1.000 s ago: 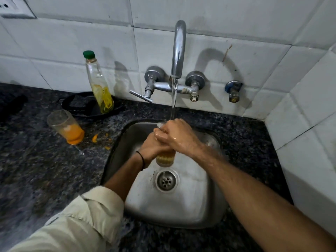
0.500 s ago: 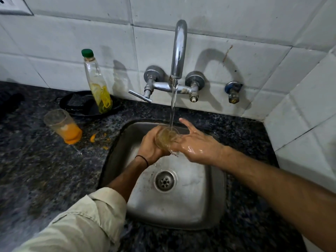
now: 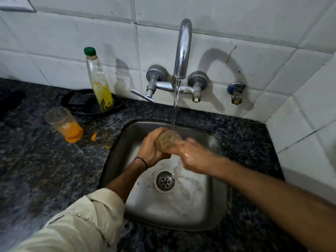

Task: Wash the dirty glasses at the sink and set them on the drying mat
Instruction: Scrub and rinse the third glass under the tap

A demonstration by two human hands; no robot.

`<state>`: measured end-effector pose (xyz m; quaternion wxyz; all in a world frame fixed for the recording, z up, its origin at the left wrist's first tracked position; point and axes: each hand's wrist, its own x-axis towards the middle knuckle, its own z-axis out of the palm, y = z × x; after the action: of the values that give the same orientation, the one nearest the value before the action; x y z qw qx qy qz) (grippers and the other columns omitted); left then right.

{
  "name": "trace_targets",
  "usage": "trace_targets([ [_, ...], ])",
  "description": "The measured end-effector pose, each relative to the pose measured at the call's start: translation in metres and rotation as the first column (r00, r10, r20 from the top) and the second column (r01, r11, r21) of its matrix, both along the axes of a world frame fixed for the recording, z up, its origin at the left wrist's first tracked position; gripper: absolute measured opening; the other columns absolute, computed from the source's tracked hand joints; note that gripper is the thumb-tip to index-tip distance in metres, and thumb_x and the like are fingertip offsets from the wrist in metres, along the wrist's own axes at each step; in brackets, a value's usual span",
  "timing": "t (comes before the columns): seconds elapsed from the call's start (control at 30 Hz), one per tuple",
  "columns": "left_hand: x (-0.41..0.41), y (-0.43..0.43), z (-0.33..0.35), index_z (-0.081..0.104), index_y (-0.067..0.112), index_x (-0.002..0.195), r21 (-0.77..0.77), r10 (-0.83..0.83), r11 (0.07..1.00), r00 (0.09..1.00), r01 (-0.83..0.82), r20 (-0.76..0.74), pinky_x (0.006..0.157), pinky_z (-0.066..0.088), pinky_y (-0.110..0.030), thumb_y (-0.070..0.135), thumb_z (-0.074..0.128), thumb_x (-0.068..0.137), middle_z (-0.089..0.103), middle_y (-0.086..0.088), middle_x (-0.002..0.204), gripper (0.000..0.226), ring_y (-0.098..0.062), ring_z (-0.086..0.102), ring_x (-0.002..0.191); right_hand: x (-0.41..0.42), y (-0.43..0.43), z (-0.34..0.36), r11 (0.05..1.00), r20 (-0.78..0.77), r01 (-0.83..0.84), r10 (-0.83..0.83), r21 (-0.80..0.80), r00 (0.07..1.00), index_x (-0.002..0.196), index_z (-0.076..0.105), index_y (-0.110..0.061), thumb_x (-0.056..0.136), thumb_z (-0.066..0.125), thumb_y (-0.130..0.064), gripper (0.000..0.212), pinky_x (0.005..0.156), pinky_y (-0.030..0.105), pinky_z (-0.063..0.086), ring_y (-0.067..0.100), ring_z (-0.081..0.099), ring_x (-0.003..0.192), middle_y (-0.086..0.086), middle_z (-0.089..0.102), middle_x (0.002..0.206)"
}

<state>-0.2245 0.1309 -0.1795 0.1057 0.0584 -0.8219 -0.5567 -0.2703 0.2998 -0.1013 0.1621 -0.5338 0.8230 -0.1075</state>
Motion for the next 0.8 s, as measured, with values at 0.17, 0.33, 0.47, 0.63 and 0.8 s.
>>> trace_targets([
  [0.17, 0.001, 0.016, 0.018, 0.062, 0.018, 0.117, 0.077, 0.003, 0.997, 1.000, -0.006, 0.030, 0.078, 0.051, -0.010, 0.011, 0.083, 0.073, 0.069, 0.007, 0.109, 0.049, 0.002, 0.064, 0.103, -0.023, -0.014, 0.005, 0.973, -0.237, -0.074, 0.126, 0.220, 0.963, 0.131, 0.056, -0.020, 0.083, 0.062, 0.000, 0.052, 0.121, 0.056, 0.013, 0.022, 0.039, 0.141, 0.002, 0.051, 0.146],
  [0.33, -0.005, 0.018, 0.021, 0.060, 0.028, 0.095, -0.092, 0.115, 0.989, 0.993, -0.112, 0.025, 0.081, 0.055, -0.029, 0.020, 0.060, 0.086, 0.067, 0.011, 0.089, 0.012, -0.005, 0.065, 0.091, 0.009, -0.054, -0.031, 0.801, 0.197, 0.586, -0.559, -0.125, 0.806, 0.093, 0.067, -0.016, 0.086, 0.055, -0.002, 0.020, 0.072, 0.025, 0.047, 0.020, 0.063, 0.093, 0.002, 0.067, 0.096],
  [0.47, -0.007, 0.014, 0.033, 0.050, 0.034, 0.083, -0.319, 0.182, 0.936, 0.980, -0.147, 0.082, 0.084, 0.051, -0.045, 0.043, 0.038, 0.083, 0.057, 0.014, 0.076, 0.015, -0.020, 0.063, 0.093, 0.045, -0.063, -0.026, 0.543, 0.596, 0.793, -0.552, -0.275, 0.584, 0.089, 0.057, -0.021, 0.089, 0.049, 0.001, 0.024, 0.073, 0.012, 0.042, 0.005, 0.058, 0.084, -0.007, 0.060, 0.090],
  [0.63, -0.012, 0.005, 0.043, 0.053, 0.033, 0.113, -0.805, 0.091, 0.590, 0.986, 0.057, 0.137, 0.097, 0.034, -0.052, 0.035, 0.064, 0.081, 0.059, 0.008, 0.115, 0.034, -0.022, 0.050, 0.116, 0.043, -0.039, -0.052, 0.473, 0.552, 0.753, -0.513, -0.458, 0.658, 0.102, 0.063, -0.023, 0.101, 0.042, -0.045, 0.030, 0.103, 0.037, 0.044, 0.013, 0.064, 0.096, -0.007, 0.069, 0.097],
  [0.8, -0.021, 0.032, 0.067, 0.052, 0.025, 0.132, -0.910, 0.153, 0.109, 0.898, 0.400, 0.413, 0.105, 0.028, -0.049, 0.041, 0.057, 0.091, 0.058, -0.001, 0.132, 0.045, -0.028, 0.045, 0.128, 0.025, -0.069, -0.059, 0.032, 0.956, 0.956, -0.005, 0.292, -0.292, 0.105, 0.073, -0.013, 0.098, 0.054, -0.047, 0.040, 0.078, 0.038, 0.058, 0.026, 0.072, 0.093, 0.011, 0.075, 0.101],
])
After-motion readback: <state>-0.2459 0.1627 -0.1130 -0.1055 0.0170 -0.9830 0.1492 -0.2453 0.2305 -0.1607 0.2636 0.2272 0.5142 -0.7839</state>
